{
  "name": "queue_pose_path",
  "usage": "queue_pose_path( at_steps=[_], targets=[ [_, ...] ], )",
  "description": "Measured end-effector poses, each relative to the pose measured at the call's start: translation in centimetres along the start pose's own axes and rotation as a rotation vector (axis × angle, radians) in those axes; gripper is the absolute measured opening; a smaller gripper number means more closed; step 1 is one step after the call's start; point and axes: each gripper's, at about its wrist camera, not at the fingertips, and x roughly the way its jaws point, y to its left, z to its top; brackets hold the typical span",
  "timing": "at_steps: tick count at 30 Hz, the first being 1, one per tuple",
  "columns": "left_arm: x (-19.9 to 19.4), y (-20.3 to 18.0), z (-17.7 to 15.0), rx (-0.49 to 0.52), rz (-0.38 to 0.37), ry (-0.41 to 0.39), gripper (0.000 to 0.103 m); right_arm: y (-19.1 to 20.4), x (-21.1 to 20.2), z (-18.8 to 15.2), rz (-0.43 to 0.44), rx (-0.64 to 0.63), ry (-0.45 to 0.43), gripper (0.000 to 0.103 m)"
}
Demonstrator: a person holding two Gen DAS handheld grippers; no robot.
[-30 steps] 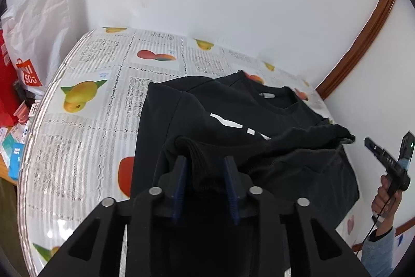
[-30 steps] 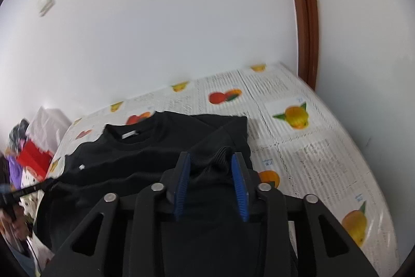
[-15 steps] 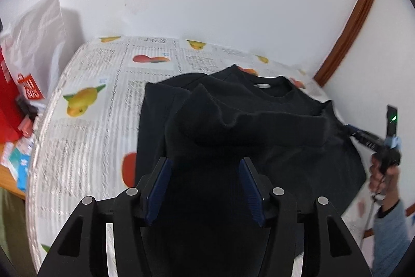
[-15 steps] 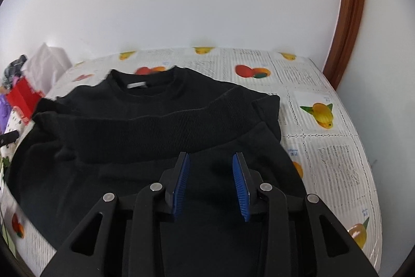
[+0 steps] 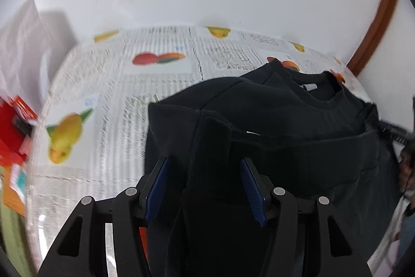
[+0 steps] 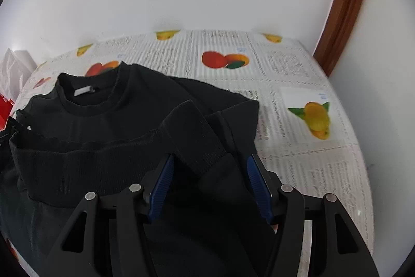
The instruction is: Fold small clothes
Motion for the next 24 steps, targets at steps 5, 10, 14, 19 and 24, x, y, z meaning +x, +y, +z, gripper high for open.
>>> queue_pose_path(
  at_steps=[5, 10, 14, 19, 24],
  targets=[
    [0.0, 0.0, -0.4, -0.013, -0.03, -0.008, 0.033, 0.3, 1.5, 0.1, 0.014, -0.014, 0.011, 0.053],
    [-2.7, -0.7, -0.7, 0.005, -0.017, -0.078, 0.011, 1.1, 0.8, -0.2, -0.001, -0.07, -0.025, 0.025],
    [-6.3, -0.3, -0.1, -0.051, -0.077, -0.173, 0.01, 0.9, -3.3, -0.2, 0.04, -0.105, -0.149, 0.021],
    [-7.3, 0.2, 1.8, -0.138, -0.106, -0.23, 0.01, -1.2, -7.9, 0.5, 0.139, -0.027, -0.287, 0.021],
    [-3.6, -0.2, 2.2, -0.137, -0.054, -0.203, 0.01, -2.4, -5.6, 1.3, 0.146, 0.082, -0.275, 0.021]
  ],
)
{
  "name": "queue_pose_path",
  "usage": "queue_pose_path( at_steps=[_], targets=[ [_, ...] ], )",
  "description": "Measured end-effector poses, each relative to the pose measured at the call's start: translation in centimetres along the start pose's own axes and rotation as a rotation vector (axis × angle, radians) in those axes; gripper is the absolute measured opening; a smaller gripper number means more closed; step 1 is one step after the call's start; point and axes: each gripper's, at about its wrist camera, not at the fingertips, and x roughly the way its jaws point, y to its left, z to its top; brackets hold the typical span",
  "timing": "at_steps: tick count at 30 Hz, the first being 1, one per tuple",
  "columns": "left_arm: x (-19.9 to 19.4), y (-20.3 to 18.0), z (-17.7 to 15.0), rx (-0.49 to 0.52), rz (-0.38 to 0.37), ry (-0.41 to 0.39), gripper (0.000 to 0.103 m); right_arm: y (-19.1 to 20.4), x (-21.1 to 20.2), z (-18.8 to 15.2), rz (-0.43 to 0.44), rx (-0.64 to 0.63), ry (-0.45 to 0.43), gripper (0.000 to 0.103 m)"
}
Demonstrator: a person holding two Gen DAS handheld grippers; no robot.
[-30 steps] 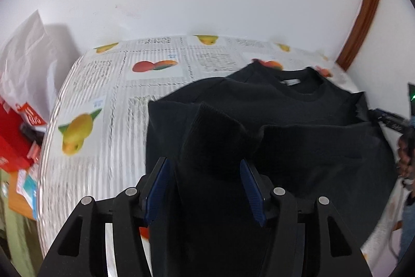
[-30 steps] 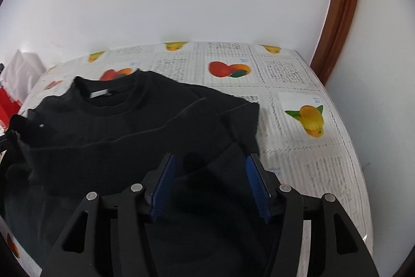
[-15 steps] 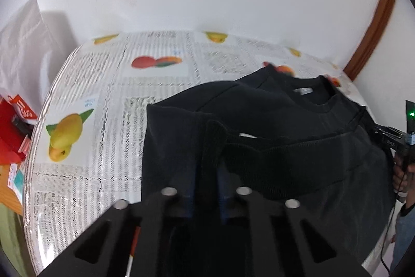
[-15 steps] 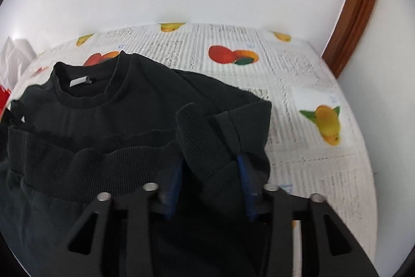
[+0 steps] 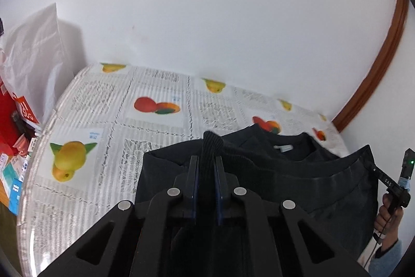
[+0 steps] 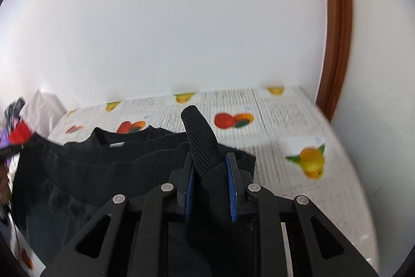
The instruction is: Fold small clothes
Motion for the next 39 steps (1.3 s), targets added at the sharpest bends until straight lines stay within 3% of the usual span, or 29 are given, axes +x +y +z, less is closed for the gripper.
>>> queue_pose_path(
  at_steps=[3, 10, 15, 18, 22, 27, 39],
  targets=[
    [2.2, 0.3, -0.6, 0.014, 0.052, 0.02, 0.01, -0.4, 2.4, -0.7, -0.03, 0.024, 0.04, 0.021],
    [5.4, 1.5, -1.4, -0.007, 0.067, 0.099, 0.011, -1.8, 7.4, -1.7, -0.069, 0.092, 0.179, 0.022],
    [5.4, 0.7, -1.5, 0.04, 0.112, 0.124, 0.018, -2.0, 7.7, -1.8, -0.085, 0.08, 0.228, 0.033],
    [5.0, 0.2, -1.7, 0.061, 0.129, 0.146, 0.023, -2.2, 5.9, -2.2, -0.095, 0.076, 0.229, 0.04],
    [3.7, -0.4, -2.7, 0.09, 0.133, 0.16, 0.032, -2.0, 2.5, -3.8, -0.122, 0.025, 0.211, 0.041],
    [1.2, -1.3, -4.8, 0.128, 0.147, 0.149, 0.053, -2.3, -1.5, -7.4, -0.206, -0.024, 0.202, 0.049],
    [-4.9, -1.0, -11.9, 0.207, 0.168, 0.127, 0.054, -4.7, -7.7, -14.1, -0.225, 0.119, 0.199, 0.05]
  ],
)
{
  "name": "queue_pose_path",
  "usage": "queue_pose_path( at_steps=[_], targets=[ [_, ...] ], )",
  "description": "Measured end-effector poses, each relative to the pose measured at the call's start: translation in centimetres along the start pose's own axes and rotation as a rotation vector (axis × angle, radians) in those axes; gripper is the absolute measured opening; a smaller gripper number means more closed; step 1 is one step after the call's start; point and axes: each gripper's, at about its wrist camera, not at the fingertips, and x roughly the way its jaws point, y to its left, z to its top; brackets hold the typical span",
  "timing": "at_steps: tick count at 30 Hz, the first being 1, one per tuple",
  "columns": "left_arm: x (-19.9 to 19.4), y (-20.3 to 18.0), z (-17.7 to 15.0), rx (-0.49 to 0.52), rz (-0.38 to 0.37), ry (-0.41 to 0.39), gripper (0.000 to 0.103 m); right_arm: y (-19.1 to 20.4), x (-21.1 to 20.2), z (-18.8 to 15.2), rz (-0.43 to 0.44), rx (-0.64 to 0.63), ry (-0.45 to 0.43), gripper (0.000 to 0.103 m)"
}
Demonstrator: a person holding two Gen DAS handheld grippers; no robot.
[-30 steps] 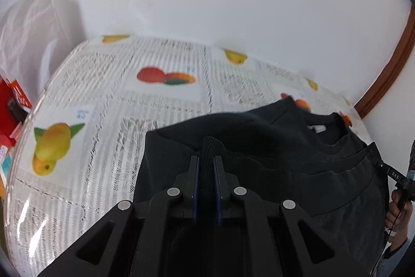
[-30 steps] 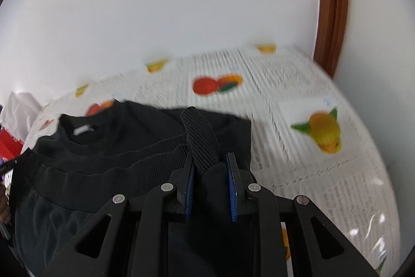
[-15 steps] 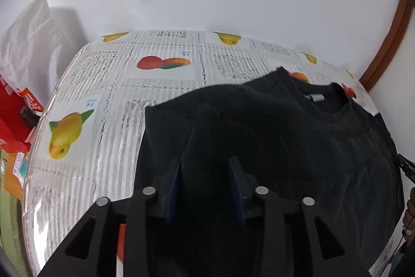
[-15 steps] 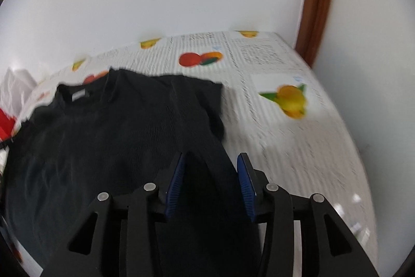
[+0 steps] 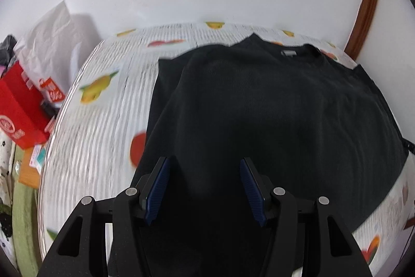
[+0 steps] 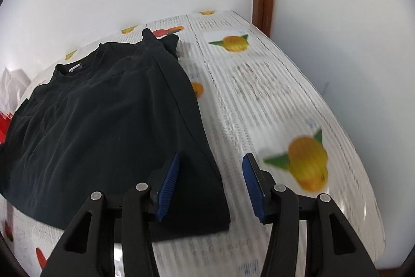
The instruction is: Fold small clothes
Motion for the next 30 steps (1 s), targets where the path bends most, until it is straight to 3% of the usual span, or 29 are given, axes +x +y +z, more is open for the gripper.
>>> queue_pose_path(
  at_steps=[5, 8, 14, 24, 30],
  targets=[
    [-1.7, 1.9, -2.3, -0.056, -0.027, -0.005, 0.054, 0.4, -2.0, -1.1, -0.066, -0.018, 0.007, 0.05],
    [-2.8, 2.7, -3.6, -0.062, -0.041, -0.005, 0.054, 1.7, -4.3, -1.3, -0.121, -0.05, -0.033, 0.05],
    [-4.7, 4.4, -6.3, -0.094, -0.022, -0.024, 0.054, 6.6, -7.0, -1.9, -0.056, -0.117, -0.088, 0.051],
    [-7.0, 8.2, -11.0, -0.172, -0.04, 0.029, 0.054, 22.9, -3.8, -4.6, 0.144, -0.291, -0.012, 0.052],
    [-8.6, 10.5, -12.8, -0.2, -0.064, 0.038, 0.058, 34.8, -4.9, -7.4, 0.273, -0.497, -0.015, 0.052]
  ],
)
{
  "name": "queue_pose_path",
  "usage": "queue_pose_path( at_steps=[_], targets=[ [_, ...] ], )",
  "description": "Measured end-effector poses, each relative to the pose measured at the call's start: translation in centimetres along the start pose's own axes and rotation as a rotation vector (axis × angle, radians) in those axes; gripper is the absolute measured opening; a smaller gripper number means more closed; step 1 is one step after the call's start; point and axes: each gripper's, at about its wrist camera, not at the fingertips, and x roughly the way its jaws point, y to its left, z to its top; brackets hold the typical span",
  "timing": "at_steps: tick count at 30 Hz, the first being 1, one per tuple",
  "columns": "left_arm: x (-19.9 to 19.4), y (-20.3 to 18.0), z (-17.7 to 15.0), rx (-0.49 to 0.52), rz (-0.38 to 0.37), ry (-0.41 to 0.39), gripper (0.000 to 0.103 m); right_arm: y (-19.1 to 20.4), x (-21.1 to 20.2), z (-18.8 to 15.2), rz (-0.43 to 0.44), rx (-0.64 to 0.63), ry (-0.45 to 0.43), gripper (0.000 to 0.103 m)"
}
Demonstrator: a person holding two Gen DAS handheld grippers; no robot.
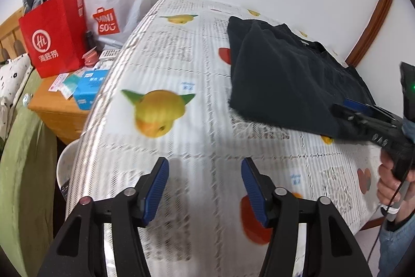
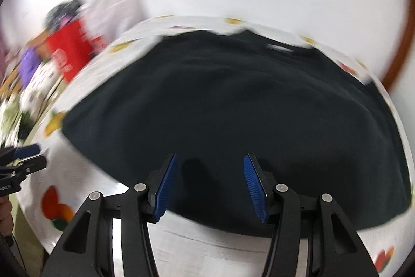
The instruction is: Fold small clothes
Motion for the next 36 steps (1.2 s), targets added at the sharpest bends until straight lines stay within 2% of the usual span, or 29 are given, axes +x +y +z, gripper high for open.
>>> queue_pose_path(
  at_steps=[3, 8, 13, 18, 20, 21, 24, 26, 29, 30, 32, 36],
  targets=[
    [-0.4, 1.1, -0.4, -0.034, -0.03, -0.001, 0.058, 5.3, 0.6, 0.8, 0.027, -0.137, 0.01, 0.052],
    [-0.8, 1.9, -0.4, -0.052, -0.075, 0.003, 0.059, 11.2, 0.8, 0.7, 0.076, -0.296, 0.008, 0.054],
    [-0.9, 2.7, -0.2, -0.069, -0.096, -0.006, 0.06, 13.6, 1.6, 0.4, 0.061, -0.397, 0.02, 0.057],
    [-0.4, 3.0, -0.2, -0.078, -0.107, 0.005, 0.06, 15.2, 4.1, 0.9, -0.007, -0.465, -0.003, 0.059],
    [-0.1, 3.2, -0.1, -0.08, -0.108, 0.008, 0.06, 14.9, 4.4, 1.4, 0.004, -0.441, -0.005, 0.056],
    [0.1, 3.2, -0.1, -0.08, -0.107, 0.01, 0.061, 14.6, 4.7, 1.6, 0.009, -0.428, -0.008, 0.044],
    [0.3, 3.0, 0.3, -0.072, -0.099, 0.003, 0.061, 14.4, 5.1, 2.1, 0.009, -0.422, -0.032, 0.023],
    [0.4, 2.8, 0.6, -0.064, -0.092, -0.006, 0.061, 13.6, 4.5, 3.0, 0.057, -0.371, -0.052, 0.019],
    [0.7, 2.1, 1.3, -0.055, -0.087, -0.01, 0.061, 10.1, 1.1, 5.0, 0.112, -0.195, -0.175, 0.017],
    [0.9, 1.9, 1.6, -0.051, -0.089, -0.009, 0.061, 8.2, -0.6, 5.7, 0.095, -0.124, -0.249, 0.017],
    [1.3, 1.0, 2.2, -0.038, -0.091, -0.007, 0.061, 5.0, -2.8, 6.3, 0.034, -0.013, -0.342, 0.016],
    [1.9, -1.6, 3.2, 0.014, -0.084, -0.023, 0.061, -2.4, -4.8, 5.3, -0.036, 0.196, -0.427, 0.015]
  ],
)
